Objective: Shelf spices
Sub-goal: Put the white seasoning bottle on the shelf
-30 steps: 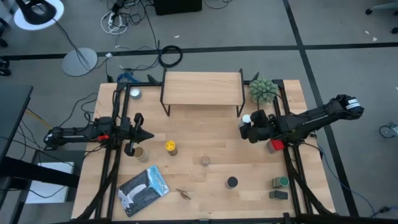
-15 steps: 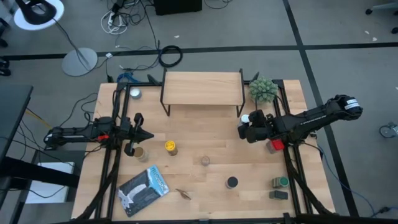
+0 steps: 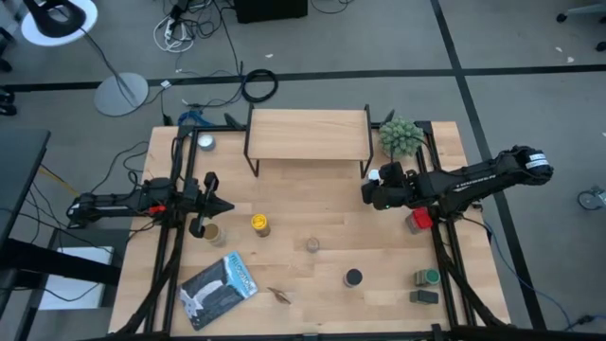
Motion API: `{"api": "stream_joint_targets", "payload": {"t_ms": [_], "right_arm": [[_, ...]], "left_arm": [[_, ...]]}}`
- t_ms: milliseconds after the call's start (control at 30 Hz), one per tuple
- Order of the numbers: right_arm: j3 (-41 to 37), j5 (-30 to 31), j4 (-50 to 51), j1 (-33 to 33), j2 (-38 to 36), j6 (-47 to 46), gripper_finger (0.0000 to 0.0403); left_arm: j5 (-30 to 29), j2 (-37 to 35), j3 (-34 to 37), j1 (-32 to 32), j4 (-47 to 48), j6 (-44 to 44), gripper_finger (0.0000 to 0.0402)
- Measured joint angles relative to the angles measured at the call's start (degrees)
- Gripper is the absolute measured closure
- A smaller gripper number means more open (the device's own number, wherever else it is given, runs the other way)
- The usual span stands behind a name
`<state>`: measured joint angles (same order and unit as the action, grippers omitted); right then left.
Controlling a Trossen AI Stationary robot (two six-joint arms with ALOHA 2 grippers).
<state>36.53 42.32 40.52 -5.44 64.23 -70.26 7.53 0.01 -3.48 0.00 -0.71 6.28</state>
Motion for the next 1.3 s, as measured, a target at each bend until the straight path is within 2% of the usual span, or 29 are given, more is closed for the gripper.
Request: {"api": "stream_joint_targets", "payload": {"t_ms": [433, 700, 867, 967, 1167, 1300], "right_arm": [[0.0, -0.7, -0.2, 0.0, 0.0, 0.0, 0.0253], [0.0, -8.2, 1.5, -0.6, 0.0, -0.3, 0.0256], [0.0, -9.1, 5.0, -5.6, 0.0, -7.8, 0.0265], [0.0, -9.2, 8.1, -10.0, 0.0, -14.2, 0.0276], [0.0, -10.5, 7.9, -20.0, 0.0, -25.5, 0.0288], [0.0, -8.1, 7.6, -26.4, 0.3, -31.3, 0.029]], "left_arm": [[0.0, 0.0, 0.0, 0.0, 0.0, 0.0, 0.0394], [0.0, 0.0, 0.0, 0.0, 0.0, 0.0, 0.0394], [0.0, 0.0, 0.0, 0.0, 0.0, 0.0, 0.0394], [0.0, 0.0, 0.0, 0.0, 0.0, 0.0, 0.0394], [0.0, 0.0, 0.0, 0.0, 0.0, 0.0, 0.0394], [0.0, 0.0, 0.0, 0.0, 0.0, 0.0, 0.0394]]}}
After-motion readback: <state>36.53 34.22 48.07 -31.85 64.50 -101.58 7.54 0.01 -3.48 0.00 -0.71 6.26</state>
